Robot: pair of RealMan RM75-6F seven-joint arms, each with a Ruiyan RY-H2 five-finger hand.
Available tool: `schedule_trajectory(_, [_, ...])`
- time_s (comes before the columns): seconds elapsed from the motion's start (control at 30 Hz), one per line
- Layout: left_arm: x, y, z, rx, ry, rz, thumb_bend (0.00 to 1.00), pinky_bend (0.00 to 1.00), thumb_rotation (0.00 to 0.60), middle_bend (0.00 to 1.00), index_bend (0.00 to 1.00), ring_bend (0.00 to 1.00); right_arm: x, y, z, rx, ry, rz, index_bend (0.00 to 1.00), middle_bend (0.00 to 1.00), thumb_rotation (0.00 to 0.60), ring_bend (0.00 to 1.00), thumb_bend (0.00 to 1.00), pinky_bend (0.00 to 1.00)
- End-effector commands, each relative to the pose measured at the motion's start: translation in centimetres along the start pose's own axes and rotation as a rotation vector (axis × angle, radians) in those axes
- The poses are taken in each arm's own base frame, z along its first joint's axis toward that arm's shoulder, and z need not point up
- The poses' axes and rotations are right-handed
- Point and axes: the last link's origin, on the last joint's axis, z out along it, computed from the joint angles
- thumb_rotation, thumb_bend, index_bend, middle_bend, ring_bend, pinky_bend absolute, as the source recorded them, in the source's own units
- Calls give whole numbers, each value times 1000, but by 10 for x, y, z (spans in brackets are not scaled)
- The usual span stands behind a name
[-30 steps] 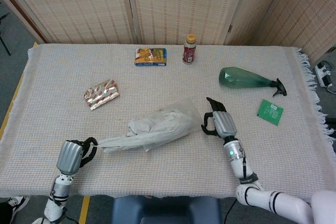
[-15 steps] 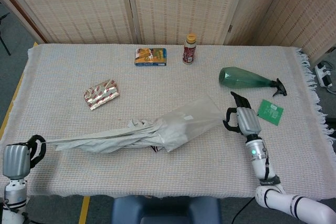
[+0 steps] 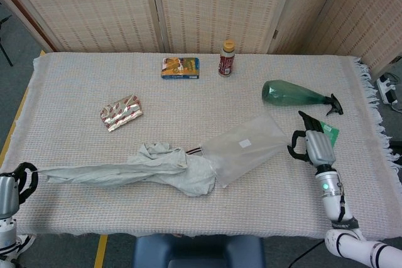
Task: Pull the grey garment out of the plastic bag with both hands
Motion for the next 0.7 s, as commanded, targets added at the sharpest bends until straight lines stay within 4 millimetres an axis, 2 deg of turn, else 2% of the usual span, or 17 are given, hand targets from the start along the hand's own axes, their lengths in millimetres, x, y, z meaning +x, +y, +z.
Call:
schedule_trajectory(0.03, [3, -6, 3, 9, -7, 5, 543, 1000, 599, 1000, 799, 1000, 3, 8, -3, -15, -2, 2, 662, 25, 600, 0, 361, 0])
schedule_trajectory(0.1, [-1, -4, 0, 4, -39, -15, 509, 1000, 594, 1000, 755, 1000, 2, 11, -4, -18, -11, 0, 648, 25, 600, 0, 361, 0])
schedule_trajectory(0.13, [-4, -2, -2, 3, -58, -23, 464, 1000, 573, 1000, 699, 1000, 1, 11, -4, -14, -14, 3, 637, 23, 600, 0, 362, 0])
schedule_trajectory(0.2, [-9, 4, -5, 5, -101, -44, 342, 1000, 509, 1000, 525, 1000, 0, 11, -6, -2, -13, 10, 562, 13, 600, 0, 341, 0])
schedule_trajectory(0.23, [-11, 8, -6, 11, -129, -63, 267, 1000, 464, 1000, 395, 1000, 1, 12, -8, 7, -13, 12, 524, 8, 600, 0, 327, 0])
schedule_trajectory(0.27, [-11, 10, -5, 16, -146, -82, 221, 1000, 429, 988, 296, 1000, 2, 14, -9, 11, -16, 10, 446, 4, 600, 0, 303, 0])
schedule_trajectory(0.3, [-10, 13, -4, 25, -165, -102, 194, 1000, 392, 945, 226, 996, 4, 16, -12, 12, -21, 2, 323, 0, 600, 0, 282, 0])
schedule_trajectory(0.33, [-7, 14, -2, 45, -201, -127, 182, 1000, 368, 887, 188, 984, 9, 21, -16, 11, -28, -18, 242, 0, 600, 0, 271, 0])
schedule_trajectory(0.37, [-3, 15, 0, 61, -227, -146, 173, 1000, 341, 795, 160, 952, 14, 24, -20, 11, -30, -38, 110, 0, 600, 0, 246, 0])
schedule_trajectory(0.43, [8, 17, 3, 88, -276, -166, 167, 996, 315, 630, 138, 828, 27, 32, -30, 5, -24, -87, 15, 0, 600, 0, 203, 0])
schedule_trajectory(0.5, [23, 17, 5, 117, -348, -157, 159, 879, 305, 469, 130, 632, 44, 40, -46, -7, -8, -149, 0, 0, 600, 0, 140, 0])
schedule_trajectory(0.57, [40, 18, 3, 143, -457, -137, 149, 559, 302, 302, 126, 389, 63, 47, -65, -22, 33, -189, 0, 0, 600, 0, 108, 0])
schedule_trajectory(0.63, [55, 22, 3, 150, -492, -133, 148, 352, 305, 211, 126, 246, 77, 53, -85, -40, 69, -227, 0, 0, 600, 0, 96, 0])
schedule_trajectory(0.7, [68, 26, 0, 139, -474, -121, 149, 270, 306, 187, 127, 179, 91, 58, -108, -62, 107, -277, 0, 0, 600, 0, 93, 0])
